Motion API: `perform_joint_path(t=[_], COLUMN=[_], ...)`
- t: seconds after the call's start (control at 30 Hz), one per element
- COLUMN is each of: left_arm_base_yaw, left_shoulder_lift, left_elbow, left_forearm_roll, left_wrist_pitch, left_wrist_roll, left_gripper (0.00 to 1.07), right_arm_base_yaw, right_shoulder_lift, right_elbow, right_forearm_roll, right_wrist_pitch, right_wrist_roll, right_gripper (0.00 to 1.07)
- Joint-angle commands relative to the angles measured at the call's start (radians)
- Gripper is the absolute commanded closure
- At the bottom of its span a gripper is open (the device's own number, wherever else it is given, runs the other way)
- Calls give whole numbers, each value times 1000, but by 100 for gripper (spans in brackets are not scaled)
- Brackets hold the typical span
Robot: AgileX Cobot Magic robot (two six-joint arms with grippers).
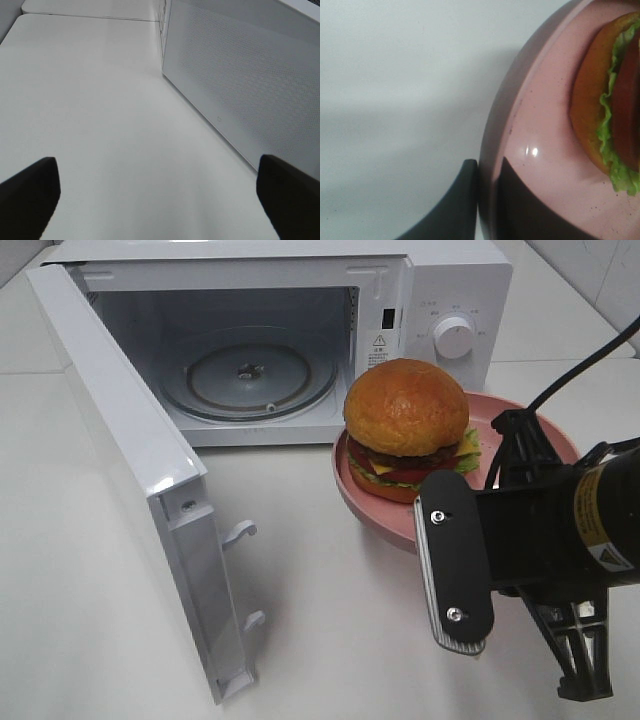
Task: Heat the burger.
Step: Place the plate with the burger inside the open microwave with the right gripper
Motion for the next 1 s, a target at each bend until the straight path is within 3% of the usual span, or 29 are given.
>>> perform_joint_path(t=[0.03,0.4,1.0], left_arm_base_yaw=[-5,-5,-5], left_shoulder_lift=[-4,-4,-4], left_elbow=[1,1,1], left_forearm_roll=[-3,-3,-3], left_wrist_pitch=[-15,-15,-15], left_wrist_roll=[-6,-6,-6], left_gripper=[6,6,6], right_arm_base_yaw=[0,-13,-161], right_shoulder_lift=[-11,-11,-11], right_elbow=[-7,-7,-7], right_forearm_roll=[-7,70,305], right_wrist_pitch=[-72,-141,-236], right_wrist_roll=[-87,-308,-689], right_gripper=[104,104,104])
